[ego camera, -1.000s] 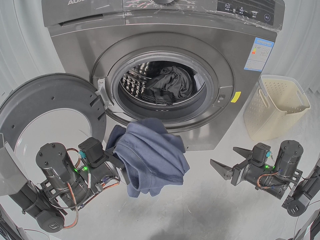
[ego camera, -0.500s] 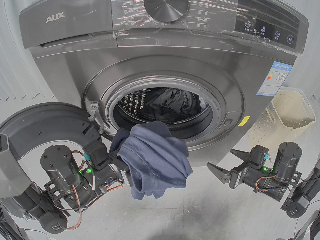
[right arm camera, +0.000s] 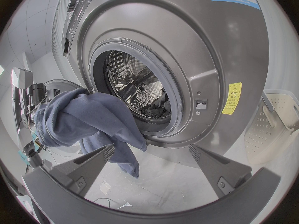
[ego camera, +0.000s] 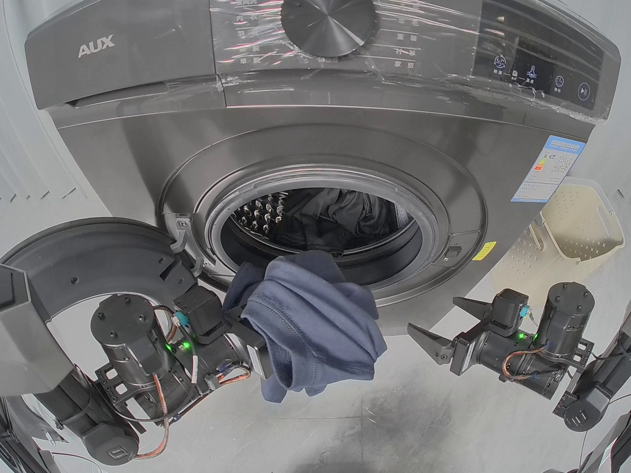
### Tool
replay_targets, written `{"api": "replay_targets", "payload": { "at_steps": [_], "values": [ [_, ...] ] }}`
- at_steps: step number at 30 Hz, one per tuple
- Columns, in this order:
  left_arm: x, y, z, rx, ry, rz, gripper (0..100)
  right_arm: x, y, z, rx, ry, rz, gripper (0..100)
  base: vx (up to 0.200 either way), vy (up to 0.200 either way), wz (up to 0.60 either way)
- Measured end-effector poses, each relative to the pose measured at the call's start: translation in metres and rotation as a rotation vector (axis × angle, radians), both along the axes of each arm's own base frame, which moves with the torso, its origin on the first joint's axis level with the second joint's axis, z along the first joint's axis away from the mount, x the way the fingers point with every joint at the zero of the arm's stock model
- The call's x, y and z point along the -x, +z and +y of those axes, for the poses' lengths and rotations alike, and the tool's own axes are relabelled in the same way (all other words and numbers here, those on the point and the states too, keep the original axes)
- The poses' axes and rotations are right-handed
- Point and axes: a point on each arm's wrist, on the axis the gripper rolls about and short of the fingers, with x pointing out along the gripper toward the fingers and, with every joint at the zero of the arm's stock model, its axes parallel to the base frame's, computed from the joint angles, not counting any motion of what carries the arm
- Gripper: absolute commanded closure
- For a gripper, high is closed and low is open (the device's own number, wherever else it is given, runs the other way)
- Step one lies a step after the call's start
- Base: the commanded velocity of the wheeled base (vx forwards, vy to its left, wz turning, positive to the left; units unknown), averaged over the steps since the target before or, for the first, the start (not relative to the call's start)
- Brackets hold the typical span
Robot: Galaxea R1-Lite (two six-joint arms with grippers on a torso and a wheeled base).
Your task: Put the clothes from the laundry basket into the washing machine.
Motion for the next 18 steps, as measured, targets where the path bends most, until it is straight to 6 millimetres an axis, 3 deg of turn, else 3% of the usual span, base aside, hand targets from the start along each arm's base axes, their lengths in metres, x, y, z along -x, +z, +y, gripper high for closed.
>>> {"api": "replay_targets", "payload": {
  "at_steps": [11,18],
  "values": [
    [0.001,-0.002,-0.012,0.018,-0.031,0.011,100,0.009,-0.001,0.013,-0.015,0.044,0.014,0,0.000,0.000,0.00],
    [-0.026,-0.003,-0.030,0.050,-0.024,-0.017,100,0.016,0.001,0.020,-0.027,0.059,0.017,0,0.000,0.000,0.00]
  ]
}}
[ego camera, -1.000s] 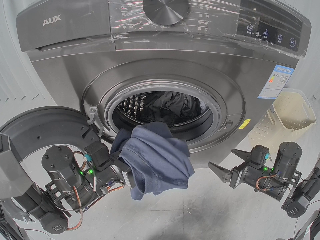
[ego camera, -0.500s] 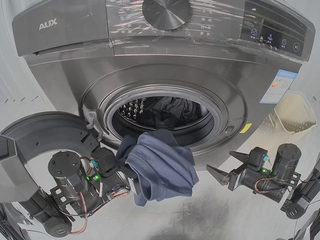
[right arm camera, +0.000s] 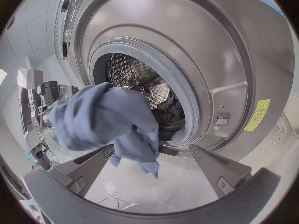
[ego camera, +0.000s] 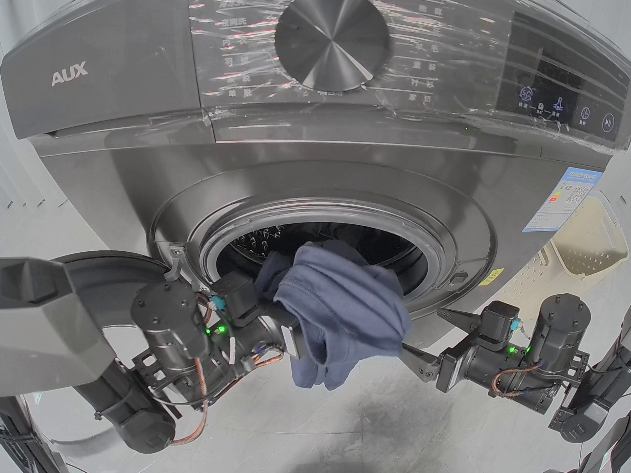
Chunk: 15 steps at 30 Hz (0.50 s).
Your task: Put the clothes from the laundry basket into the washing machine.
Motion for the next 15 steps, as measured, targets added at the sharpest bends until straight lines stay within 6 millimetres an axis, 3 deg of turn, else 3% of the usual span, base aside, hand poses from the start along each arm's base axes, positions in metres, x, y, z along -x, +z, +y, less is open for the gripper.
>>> {"api": "replay_targets", "payload": {
  "at_steps": [15],
  "values": [
    [-0.084,-0.025,-0.043,0.081,0.092,-0.048,100,0.009,0.000,-0.002,0.009,0.008,0.008,0,0.000,0.000,0.00]
  ]
}}
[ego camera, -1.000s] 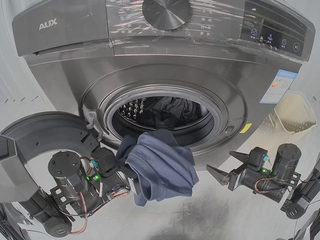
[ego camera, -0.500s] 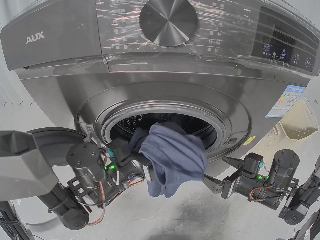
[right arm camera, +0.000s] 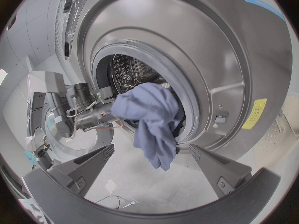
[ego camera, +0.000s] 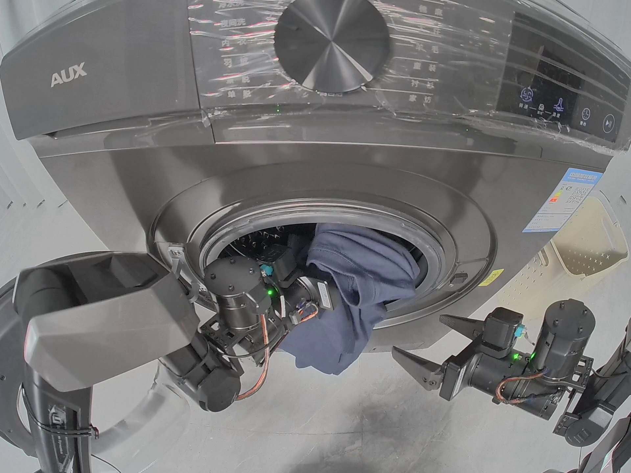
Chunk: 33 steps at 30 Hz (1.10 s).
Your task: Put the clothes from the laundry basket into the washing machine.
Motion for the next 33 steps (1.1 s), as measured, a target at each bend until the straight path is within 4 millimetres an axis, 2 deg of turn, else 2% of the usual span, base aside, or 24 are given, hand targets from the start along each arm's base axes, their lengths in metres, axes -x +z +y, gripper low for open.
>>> {"api": "replay_targets", "payload": {
  "at_steps": [8,14,22,30,31,33],
  "values": [
    [-0.031,-0.012,-0.010,-0.006,0.069,-0.011,100,0.014,-0.007,0.002,0.028,0.045,0.031,0,0.000,0.000,0.00],
    [-0.049,-0.012,-0.020,-0.002,0.084,-0.019,100,0.016,-0.008,0.004,0.033,0.059,0.036,0,0.000,0.000,0.00],
    [-0.082,-0.001,-0.032,0.030,0.140,-0.058,100,0.019,-0.010,0.005,0.038,0.071,0.044,0,0.000,0.000,0.00],
    [-0.114,0.013,-0.030,0.056,0.229,-0.089,100,0.020,-0.011,0.005,0.040,0.075,0.048,0,0.000,0.000,0.00],
    [-0.117,0.014,-0.029,0.061,0.242,-0.093,0,0.020,-0.011,0.005,0.040,0.075,0.048,0,0.000,0.000,0.00],
    [-0.122,0.014,-0.028,0.063,0.262,-0.096,0,0.020,-0.011,0.005,0.040,0.075,0.049,0,0.000,0.000,0.00]
  ]
}}
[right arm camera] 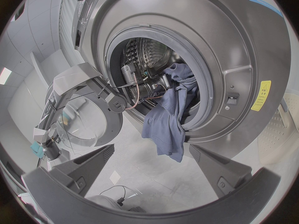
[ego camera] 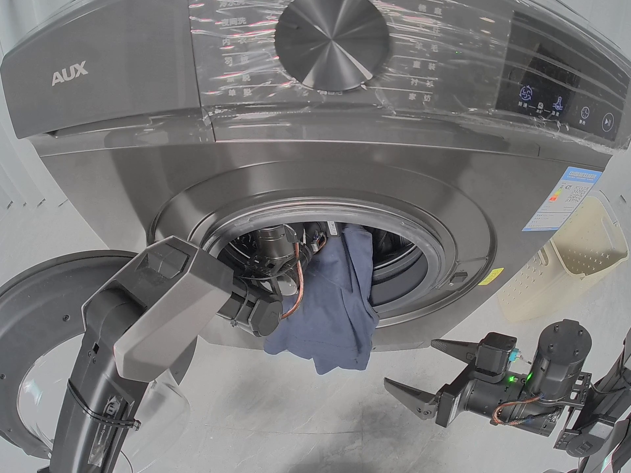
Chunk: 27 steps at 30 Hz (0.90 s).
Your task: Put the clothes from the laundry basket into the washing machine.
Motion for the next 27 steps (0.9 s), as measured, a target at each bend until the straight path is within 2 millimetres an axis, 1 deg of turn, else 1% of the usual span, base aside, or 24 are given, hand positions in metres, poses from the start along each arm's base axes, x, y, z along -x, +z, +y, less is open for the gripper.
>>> {"api": "replay_targets", "payload": {
  "at_steps": [5,10,14,20,23,27],
  "values": [
    [0.000,-0.005,0.000,-0.009,0.007,0.016,0,0.000,0.000,0.000,-0.001,0.001,-0.002,0,0.000,0.000,0.00],
    [0.012,-0.014,0.002,-0.053,-0.004,0.084,0,0.000,0.001,0.000,-0.002,0.000,-0.003,0,0.000,0.000,0.00],
    [0.035,-0.020,0.008,-0.123,-0.038,0.187,0,-0.001,0.001,0.001,-0.004,0.000,-0.006,0,0.000,0.000,0.00],
    [0.078,-0.015,0.017,-0.215,-0.128,0.321,0,-0.001,0.002,0.001,-0.006,0.001,-0.008,0,0.000,0.000,0.00],
    [0.089,-0.009,0.019,-0.227,-0.150,0.336,0,-0.001,0.002,0.002,-0.008,0.005,-0.009,0,0.000,0.000,0.00],
    [0.090,-0.003,0.016,-0.220,-0.179,0.321,0,0.000,0.003,0.003,-0.011,0.011,-0.012,0,0.000,0.000,0.00]
  ]
}}
